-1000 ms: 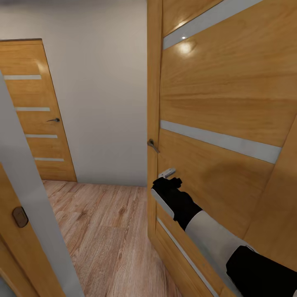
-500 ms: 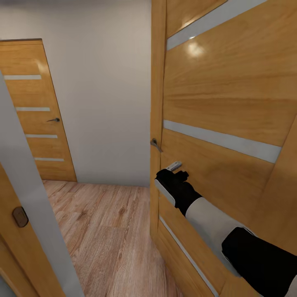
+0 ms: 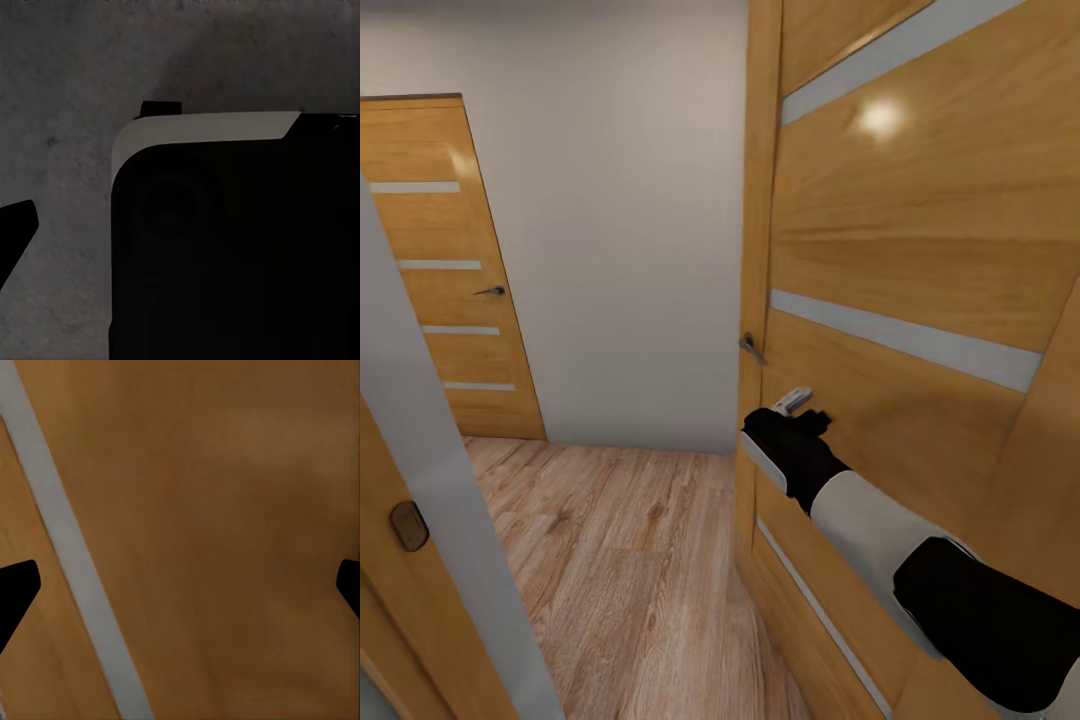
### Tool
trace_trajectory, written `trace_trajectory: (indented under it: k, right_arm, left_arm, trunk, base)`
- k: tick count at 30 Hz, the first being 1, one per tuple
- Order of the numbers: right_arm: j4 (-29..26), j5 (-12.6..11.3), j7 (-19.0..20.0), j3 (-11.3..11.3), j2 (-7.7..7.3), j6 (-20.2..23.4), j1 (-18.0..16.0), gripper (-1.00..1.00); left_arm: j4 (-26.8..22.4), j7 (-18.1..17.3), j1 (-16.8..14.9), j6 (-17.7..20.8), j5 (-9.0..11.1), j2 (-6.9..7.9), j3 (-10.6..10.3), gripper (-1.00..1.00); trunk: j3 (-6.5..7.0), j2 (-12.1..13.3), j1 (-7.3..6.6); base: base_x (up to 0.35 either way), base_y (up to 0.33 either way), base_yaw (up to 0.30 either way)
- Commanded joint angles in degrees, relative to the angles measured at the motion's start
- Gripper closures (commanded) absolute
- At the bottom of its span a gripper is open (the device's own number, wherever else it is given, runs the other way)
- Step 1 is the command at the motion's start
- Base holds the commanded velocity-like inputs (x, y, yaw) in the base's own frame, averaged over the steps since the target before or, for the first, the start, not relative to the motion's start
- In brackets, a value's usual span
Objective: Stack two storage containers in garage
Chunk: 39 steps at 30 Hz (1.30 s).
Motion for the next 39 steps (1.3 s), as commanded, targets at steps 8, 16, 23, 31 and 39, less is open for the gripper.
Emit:
trace_trajectory:
  k: [8, 16, 23, 31, 39]
  right_arm:
    - [1.4, 0.9, -0.7, 0.3, 0.00, 1.0, -1.8, -1.00]
    - [7.5, 0.6, -0.6, 0.3, 0.00, 0.1, -5.3, -1.00]
    - [8.8, 0.5, -0.5, 0.2, 0.00, -0.4, -5.8, -1.00]
    - [12.9, 0.4, -0.3, 0.1, 0.00, -2.4, -8.1, -1.00]
    - [15.4, 0.4, -0.1, 0.1, 0.00, -4.3, -9.4, -1.00]
  left_arm:
    - [0.0, -0.1, 0.0, -0.1, 0.2, 0.01, 0.0, -1.00]
    - [0.0, -0.1, 0.0, -0.1, 0.2, 0.01, 0.0, -1.00]
    - [0.0, -0.1, 0.0, -0.1, 0.2, 0.01, 0.0, -1.00]
    - [-0.1, -0.1, 0.0, -0.1, 0.2, 0.01, 0.0, -1.00]
    - [0.0, -0.1, 0.0, 0.0, 0.2, -0.01, 0.0, -1.00]
  trunk:
    - [-0.06, 0.0, 0.00]
    - [-0.06, 0.0, 0.00]
    - [-0.06, 0.0, 0.00]
    - [-0.06, 0.0, 0.00]
    - [-0.06, 0.0, 0.00]
  base:
    - [0.000, 0.000, 0.000]
    - [0.000, 0.000, 0.000]
    - [0.000, 0.000, 0.000]
    - [0.000, 0.000, 0.000]
    - [0.000, 0.000, 0.000]
